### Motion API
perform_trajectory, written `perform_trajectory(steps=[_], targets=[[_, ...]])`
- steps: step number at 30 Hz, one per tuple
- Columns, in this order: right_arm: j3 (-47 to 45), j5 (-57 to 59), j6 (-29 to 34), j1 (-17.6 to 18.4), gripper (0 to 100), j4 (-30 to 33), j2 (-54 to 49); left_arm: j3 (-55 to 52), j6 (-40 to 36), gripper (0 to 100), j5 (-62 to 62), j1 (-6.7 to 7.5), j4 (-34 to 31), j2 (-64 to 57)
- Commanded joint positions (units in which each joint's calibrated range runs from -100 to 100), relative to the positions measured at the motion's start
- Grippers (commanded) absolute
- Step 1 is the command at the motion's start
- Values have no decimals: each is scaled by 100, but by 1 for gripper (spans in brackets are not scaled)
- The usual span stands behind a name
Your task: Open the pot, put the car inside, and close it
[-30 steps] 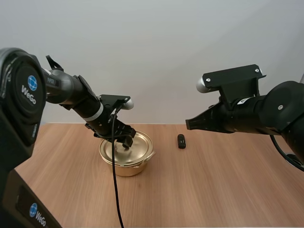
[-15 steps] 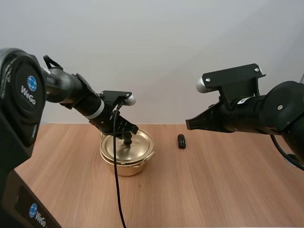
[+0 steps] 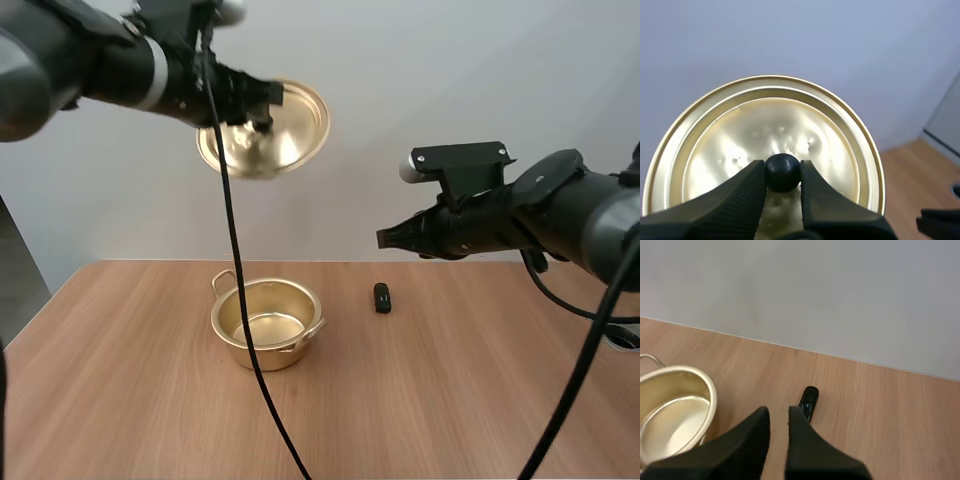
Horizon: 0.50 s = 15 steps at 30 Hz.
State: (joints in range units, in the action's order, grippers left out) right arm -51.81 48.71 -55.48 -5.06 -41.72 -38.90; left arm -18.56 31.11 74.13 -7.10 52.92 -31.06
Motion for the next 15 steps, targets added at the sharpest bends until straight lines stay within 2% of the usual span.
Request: perform_trajectory(steps=[1, 2, 7, 15], targets=[[510, 6, 36, -3, 81, -56, 2069, 342, -5, 0, -348, -141, 21, -837], [670, 23, 32, -3, 87, -56, 2275, 453, -5, 0, -433, -199, -6, -965], [1323, 70, 32, -3, 85, -120, 3101, 800, -48, 0, -473, -397, -35, -1293], [2190, 481, 32, -3, 85, -131, 4056, 1028, -263, 0, -474, -405, -40, -1354]])
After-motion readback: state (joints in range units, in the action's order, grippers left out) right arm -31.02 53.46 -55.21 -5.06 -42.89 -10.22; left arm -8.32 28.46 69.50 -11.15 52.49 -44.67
